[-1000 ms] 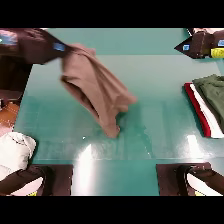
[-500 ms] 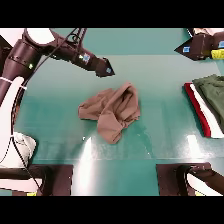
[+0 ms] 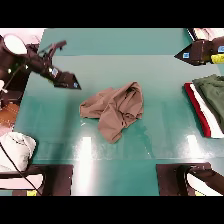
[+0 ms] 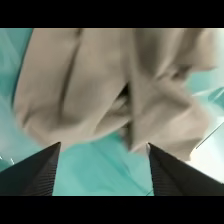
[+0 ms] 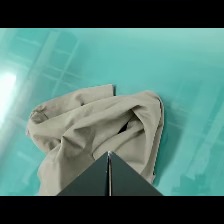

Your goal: Fold the shirts.

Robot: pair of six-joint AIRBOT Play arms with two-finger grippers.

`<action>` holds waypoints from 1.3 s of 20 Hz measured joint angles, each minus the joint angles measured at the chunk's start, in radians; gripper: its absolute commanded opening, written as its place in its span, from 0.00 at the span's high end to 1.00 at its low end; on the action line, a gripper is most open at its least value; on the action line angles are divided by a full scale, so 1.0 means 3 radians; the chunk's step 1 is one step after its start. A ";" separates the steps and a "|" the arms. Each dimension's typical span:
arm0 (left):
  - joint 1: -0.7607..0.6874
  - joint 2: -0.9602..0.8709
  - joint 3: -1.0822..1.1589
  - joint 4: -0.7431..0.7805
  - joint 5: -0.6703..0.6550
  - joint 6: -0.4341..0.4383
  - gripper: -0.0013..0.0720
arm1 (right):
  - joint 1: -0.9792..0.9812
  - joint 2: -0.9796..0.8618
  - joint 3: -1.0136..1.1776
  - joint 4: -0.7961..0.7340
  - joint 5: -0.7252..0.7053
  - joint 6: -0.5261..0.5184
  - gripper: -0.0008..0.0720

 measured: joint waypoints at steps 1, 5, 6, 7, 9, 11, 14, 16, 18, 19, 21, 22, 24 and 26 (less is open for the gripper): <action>0.0081 0.0015 -0.0253 0.0006 0.0075 0.0045 0.14 | 0.0000 0.0000 0.0000 -0.0001 0.0008 0.0000 0.96; 0.0272 0.0051 -0.1076 -0.0127 0.0548 0.0324 0.14 | 0.0000 -0.0015 0.0000 0.0000 0.0019 0.0000 0.96; 0.0284 0.0051 -0.1225 -0.0197 0.0661 0.0430 0.14 | 0.0000 -0.0027 0.0000 -0.0001 0.0033 0.0000 0.96; 0.0290 0.0047 -0.1330 -0.0252 0.0765 0.0519 0.14 | 0.0000 -0.0041 0.0000 -0.0001 0.0048 0.0000 0.96; 0.0280 0.0023 -0.1465 -0.0348 0.0979 0.0649 0.14 | 0.0000 -0.0085 0.0000 0.0001 0.0108 0.0000 0.96; 0.0252 -0.0009 -0.1536 -0.0431 0.1136 0.0722 0.14 | 0.0000 -0.0136 0.0000 0.0008 0.0200 0.0001 0.96; 0.0169 -0.0051 -0.1586 -0.0523 0.1315 0.0773 0.14 | 0.0000 -0.0202 0.0000 0.0019 0.0310 0.0003 0.96; 0.0085 -0.0065 -0.1600 -0.0561 0.1443 0.0767 0.14 | 0.0000 -0.0225 0.0000 0.0019 0.0343 0.0003 0.96; -0.0004 -0.0074 -0.1607 -0.0579 0.1591 0.0715 0.17 | 0.0000 -0.0235 0.0000 0.0000 0.0366 0.0003 0.96; -0.0032 -0.0075 -0.1610 -0.0593 0.1657 0.0674 0.48 | 0.0000 -0.0240 0.0000 -0.0028 0.0367 0.0003 0.96; -0.0070 -0.0078 -0.1611 -0.0622 0.1770 0.0609 0.95 | 0.0000 -0.0249 0.0000 -0.0084 0.0378 0.0003 0.96; -0.0084 -0.0078 -0.1609 -0.0643 0.1809 0.0594 0.95 | 0.0000 -0.0257 0.0000 -0.0112 0.0379 0.0003 0.96; -0.0104 -0.0066 -0.1556 -0.0668 0.1827 0.0563 0.95 | 0.0000 -0.0305 0.0000 -0.0170 0.0383 0.0003 0.92; -0.0107 -0.0017 -0.1417 -0.0637 0.1788 0.0543 0.95 | 0.0000 -0.0415 0.0001 -0.0209 0.0384 0.0003 0.27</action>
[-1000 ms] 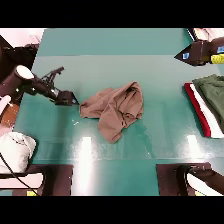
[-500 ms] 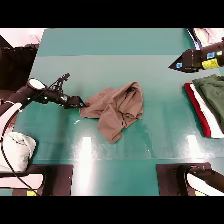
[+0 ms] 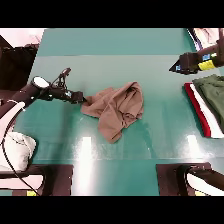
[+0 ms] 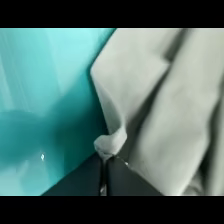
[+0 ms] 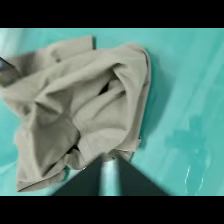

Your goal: Fold the shirts.

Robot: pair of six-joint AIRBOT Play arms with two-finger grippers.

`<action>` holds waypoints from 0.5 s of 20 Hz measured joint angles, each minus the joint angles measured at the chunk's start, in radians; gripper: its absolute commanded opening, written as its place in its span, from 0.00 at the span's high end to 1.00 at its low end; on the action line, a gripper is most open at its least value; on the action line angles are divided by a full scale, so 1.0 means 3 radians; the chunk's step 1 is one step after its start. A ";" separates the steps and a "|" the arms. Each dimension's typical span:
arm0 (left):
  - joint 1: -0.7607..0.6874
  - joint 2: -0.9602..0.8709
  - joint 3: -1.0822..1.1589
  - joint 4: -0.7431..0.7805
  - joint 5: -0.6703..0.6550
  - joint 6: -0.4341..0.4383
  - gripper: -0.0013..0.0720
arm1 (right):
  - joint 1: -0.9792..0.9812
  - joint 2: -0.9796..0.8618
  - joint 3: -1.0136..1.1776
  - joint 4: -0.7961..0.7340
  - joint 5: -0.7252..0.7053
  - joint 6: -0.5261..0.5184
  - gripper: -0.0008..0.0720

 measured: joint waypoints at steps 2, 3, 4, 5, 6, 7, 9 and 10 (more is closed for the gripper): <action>-0.0008 0.0086 0.0205 0.0078 -0.0100 -0.0010 0.95 | 0.0000 -0.0183 -0.0001 -0.0020 0.0000 -0.0001 0.21; -0.0013 0.0139 0.0314 0.0118 -0.0137 -0.0015 0.95 | 0.0000 -0.0305 -0.0001 -0.0031 -0.0001 -0.0001 0.21; -0.0014 0.0197 0.0431 0.0150 -0.0175 -0.0015 0.95 | 0.0000 -0.0429 -0.0006 -0.0037 -0.0018 -0.0001 0.21; -0.0013 0.0249 0.0534 0.0182 -0.0198 -0.0017 0.95 | 0.0000 -0.0563 -0.0034 -0.0034 -0.0058 -0.0001 0.21; -0.0013 0.0303 0.0638 0.0206 -0.0211 -0.0017 0.95 | 0.0000 -0.0683 -0.0083 -0.0015 -0.0118 -0.0001 0.21; -0.0013 0.0345 0.0722 0.0224 -0.0230 -0.0018 0.95 | 0.0000 -0.0807 -0.0158 0.0048 -0.0201 -0.0013 0.22; -0.0013 0.0402 0.0858 0.0252 -0.0258 -0.0018 0.95 | 0.0011 -0.1012 -0.0350 0.0290 -0.0389 -0.0123 0.23; -0.0013 0.0416 0.0898 0.0266 -0.0267 -0.0019 0.95 | 0.0029 -0.1096 -0.0448 0.0420 -0.0486 -0.0182 0.23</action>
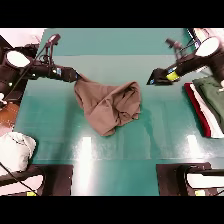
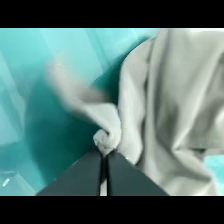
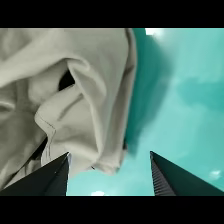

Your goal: Fold the shirts.

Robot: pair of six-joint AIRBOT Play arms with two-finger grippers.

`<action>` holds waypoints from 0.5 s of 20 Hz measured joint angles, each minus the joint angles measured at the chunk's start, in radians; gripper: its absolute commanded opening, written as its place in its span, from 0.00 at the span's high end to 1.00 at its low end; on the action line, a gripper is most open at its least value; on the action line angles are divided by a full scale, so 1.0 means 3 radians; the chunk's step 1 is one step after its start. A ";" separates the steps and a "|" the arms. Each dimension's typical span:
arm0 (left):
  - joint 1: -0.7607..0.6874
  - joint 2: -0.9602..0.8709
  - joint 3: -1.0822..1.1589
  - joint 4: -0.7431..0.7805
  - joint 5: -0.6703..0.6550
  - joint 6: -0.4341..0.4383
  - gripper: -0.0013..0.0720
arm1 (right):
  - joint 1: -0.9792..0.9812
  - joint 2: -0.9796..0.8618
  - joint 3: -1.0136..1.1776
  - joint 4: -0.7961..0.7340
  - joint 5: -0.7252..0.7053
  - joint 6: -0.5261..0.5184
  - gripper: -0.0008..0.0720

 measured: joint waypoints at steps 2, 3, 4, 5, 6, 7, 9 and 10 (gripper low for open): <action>0.0000 0.0018 0.0051 0.0020 -0.0020 -0.0003 0.95 | 0.0052 -0.0135 -0.0187 0.0211 -0.0195 -0.0095 0.23; 0.0000 0.0024 0.0067 0.0022 -0.0025 -0.0004 0.95 | 0.0092 -0.0195 -0.0264 0.0284 -0.0289 -0.0131 0.23; 0.0000 0.0028 0.0078 0.0028 -0.0032 -0.0004 0.95 | 0.0134 -0.0244 -0.0320 0.0333 -0.0360 -0.0170 0.28; 0.0000 0.0032 0.0085 0.0029 -0.0037 -0.0004 0.95 | 0.0182 -0.0289 -0.0364 0.0381 -0.0434 -0.0203 0.48; 0.0000 0.0036 0.0092 0.0029 -0.0037 -0.0004 0.95 | 0.0225 -0.0322 -0.0392 0.0411 -0.0498 -0.0234 0.74; 0.0000 0.0036 0.0097 0.0031 -0.0043 -0.0004 0.95 | 0.0270 -0.0348 -0.0411 0.0434 -0.0562 -0.0275 0.96; 0.0000 0.0038 0.0103 0.0032 -0.0065 -0.0005 0.95 | 0.0326 -0.0374 -0.0401 0.0458 -0.0660 -0.0345 0.96; 0.0006 0.0045 0.0113 0.0045 -0.0093 -0.0005 0.95 | 0.0336 -0.0373 -0.0366 0.0446 -0.0678 -0.0362 0.97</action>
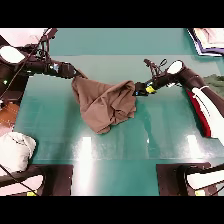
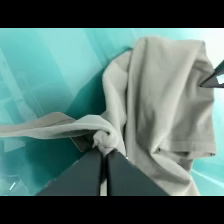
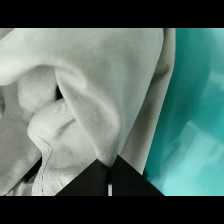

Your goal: Fold the shirts.

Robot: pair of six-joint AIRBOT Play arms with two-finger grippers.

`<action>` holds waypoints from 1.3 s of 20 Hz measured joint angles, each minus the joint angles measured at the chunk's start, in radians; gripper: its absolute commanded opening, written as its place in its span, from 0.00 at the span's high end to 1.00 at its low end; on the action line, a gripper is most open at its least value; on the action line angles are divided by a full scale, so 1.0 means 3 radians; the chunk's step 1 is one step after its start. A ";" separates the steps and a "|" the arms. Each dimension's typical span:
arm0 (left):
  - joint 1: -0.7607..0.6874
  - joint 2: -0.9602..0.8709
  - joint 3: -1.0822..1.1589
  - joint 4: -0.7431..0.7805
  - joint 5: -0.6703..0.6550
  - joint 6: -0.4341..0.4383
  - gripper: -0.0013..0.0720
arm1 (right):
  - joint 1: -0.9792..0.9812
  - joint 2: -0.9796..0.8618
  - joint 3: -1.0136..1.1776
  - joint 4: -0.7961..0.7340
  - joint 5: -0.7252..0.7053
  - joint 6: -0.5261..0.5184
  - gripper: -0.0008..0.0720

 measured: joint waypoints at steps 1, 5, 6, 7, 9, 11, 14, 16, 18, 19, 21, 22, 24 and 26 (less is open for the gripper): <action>0.0019 0.0020 0.0029 0.0037 -0.0023 -0.0009 0.95 | -0.0004 0.0025 0.0053 -0.0034 0.0004 -0.0014 0.97; 0.0234 0.0270 0.0387 0.0268 -0.0066 -0.0134 0.95 | -0.0175 0.0392 0.0445 -0.0558 0.0303 -0.0010 0.97; 0.0306 0.0373 0.0532 0.0310 -0.0075 -0.0156 0.95 | -0.0245 0.0546 0.0571 -0.0720 0.0408 0.0004 0.97; 0.0360 0.0484 0.0685 0.0338 -0.0080 -0.0174 0.95 | -0.0313 0.0692 0.0689 -0.0853 0.0501 0.0014 0.96; 0.0420 0.0704 0.0991 0.0361 -0.0106 -0.0193 0.95 | -0.0429 0.1010 0.0928 -0.1026 0.0668 0.0027 0.97; 0.0458 0.0913 0.1296 0.0357 -0.0154 -0.0206 0.95 | -0.0500 0.1319 0.1136 -0.1123 0.0801 0.0038 0.97; 0.0481 0.1174 0.1778 0.0310 -0.0300 -0.0217 0.95 | -0.0548 0.1764 0.1352 -0.1194 0.0945 0.0070 0.97; 0.0487 0.1284 0.2099 0.0262 -0.0398 -0.0220 0.95 | -0.0562 0.2033 0.1433 -0.1230 0.1016 0.0100 0.97; 0.0491 0.1383 0.2360 0.0202 -0.0422 -0.0223 0.95 | -0.0571 0.2267 0.1478 -0.1241 0.1058 0.0174 0.97; 0.0492 0.1423 0.2448 0.0167 -0.0415 -0.0224 0.95 | -0.0573 0.2355 0.1489 -0.1253 0.1083 0.0226 0.97; 0.0492 0.1460 0.2541 0.0150 -0.0365 -0.0224 0.95 | -0.0576 0.2459 0.1503 -0.1253 0.1188 0.0355 0.97; 0.0492 0.1451 0.2546 0.0150 -0.0347 -0.0224 0.95 | -0.0576 0.2463 0.1508 -0.1253 0.1292 0.0431 0.97; 0.0492 0.1364 0.2449 0.0153 -0.0314 -0.0230 0.95 | -0.0576 0.2374 0.1513 -0.1251 0.1570 0.0581 0.96; 0.0493 0.1200 0.2280 0.0170 -0.0315 -0.0275 0.95 | -0.0576 0.2176 0.1492 -0.1242 0.1862 0.0694 0.97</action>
